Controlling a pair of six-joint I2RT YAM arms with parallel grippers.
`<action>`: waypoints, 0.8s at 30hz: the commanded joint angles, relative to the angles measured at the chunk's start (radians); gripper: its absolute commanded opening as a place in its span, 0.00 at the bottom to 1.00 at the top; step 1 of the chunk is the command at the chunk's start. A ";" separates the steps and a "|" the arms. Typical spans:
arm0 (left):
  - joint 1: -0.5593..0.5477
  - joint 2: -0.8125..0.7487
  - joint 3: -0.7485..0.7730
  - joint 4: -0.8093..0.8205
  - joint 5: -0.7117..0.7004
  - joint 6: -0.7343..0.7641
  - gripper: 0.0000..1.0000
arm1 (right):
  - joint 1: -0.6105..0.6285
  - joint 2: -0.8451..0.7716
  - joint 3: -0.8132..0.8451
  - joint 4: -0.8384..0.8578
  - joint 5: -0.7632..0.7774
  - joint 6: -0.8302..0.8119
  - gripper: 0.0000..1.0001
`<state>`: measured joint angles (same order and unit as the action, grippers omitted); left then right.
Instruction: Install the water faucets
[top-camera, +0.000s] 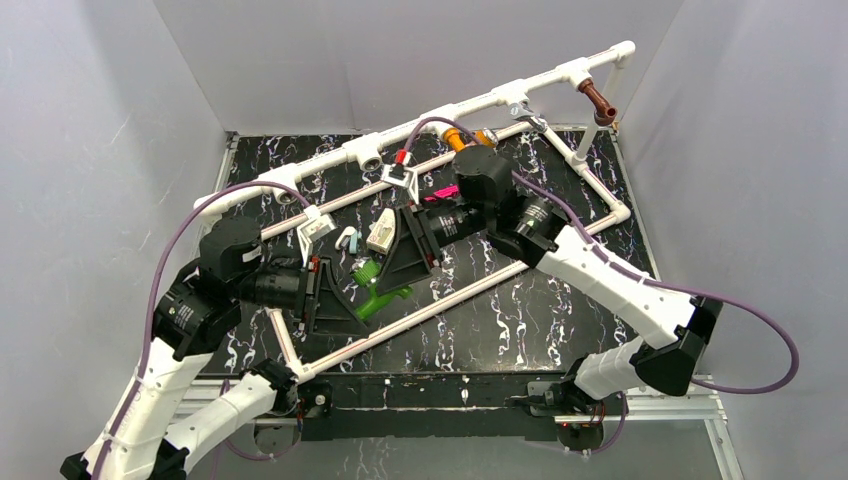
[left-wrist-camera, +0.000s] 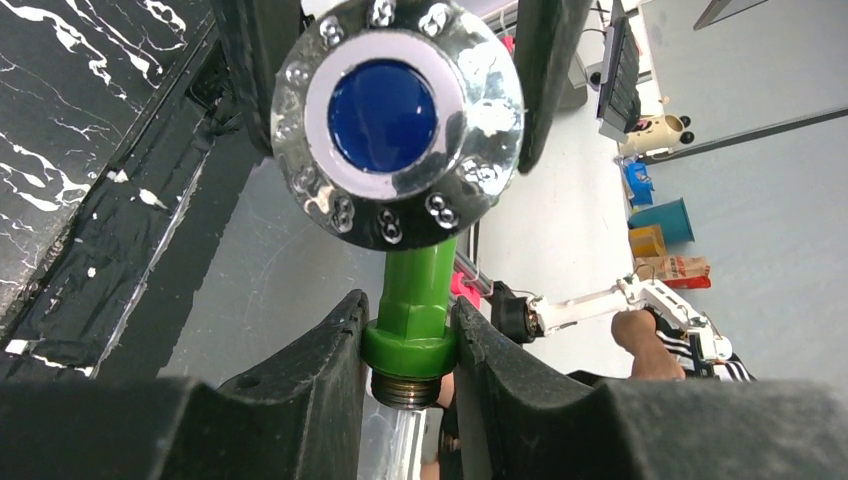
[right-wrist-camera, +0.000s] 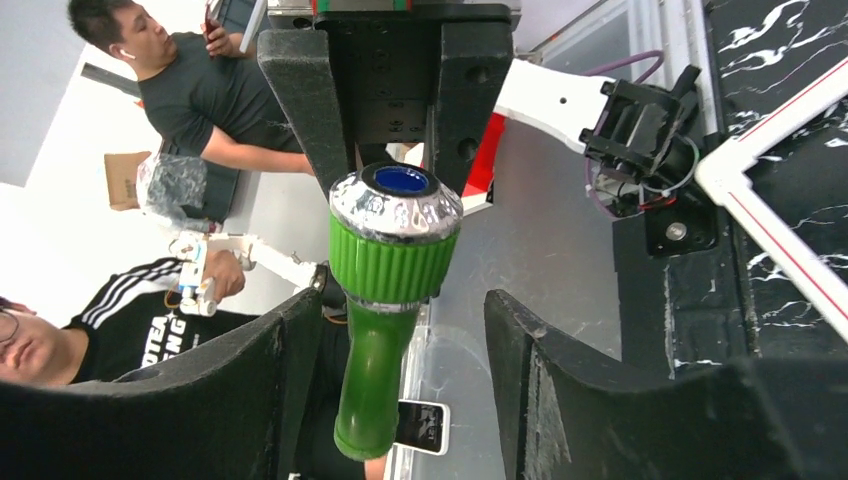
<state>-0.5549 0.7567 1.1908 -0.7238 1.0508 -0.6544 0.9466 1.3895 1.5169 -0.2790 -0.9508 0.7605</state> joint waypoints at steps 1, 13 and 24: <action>-0.014 0.007 0.029 -0.043 0.015 0.039 0.00 | 0.033 0.001 0.050 0.043 -0.018 0.011 0.67; -0.017 0.035 0.057 -0.096 -0.004 0.085 0.00 | 0.069 -0.020 -0.005 0.018 0.032 0.005 0.58; -0.017 0.039 0.058 -0.109 -0.031 0.095 0.00 | 0.080 -0.068 -0.100 0.083 0.059 0.055 0.51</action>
<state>-0.5682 0.7914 1.2205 -0.8181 1.0142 -0.5747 1.0172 1.3655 1.4326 -0.2672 -0.8963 0.7876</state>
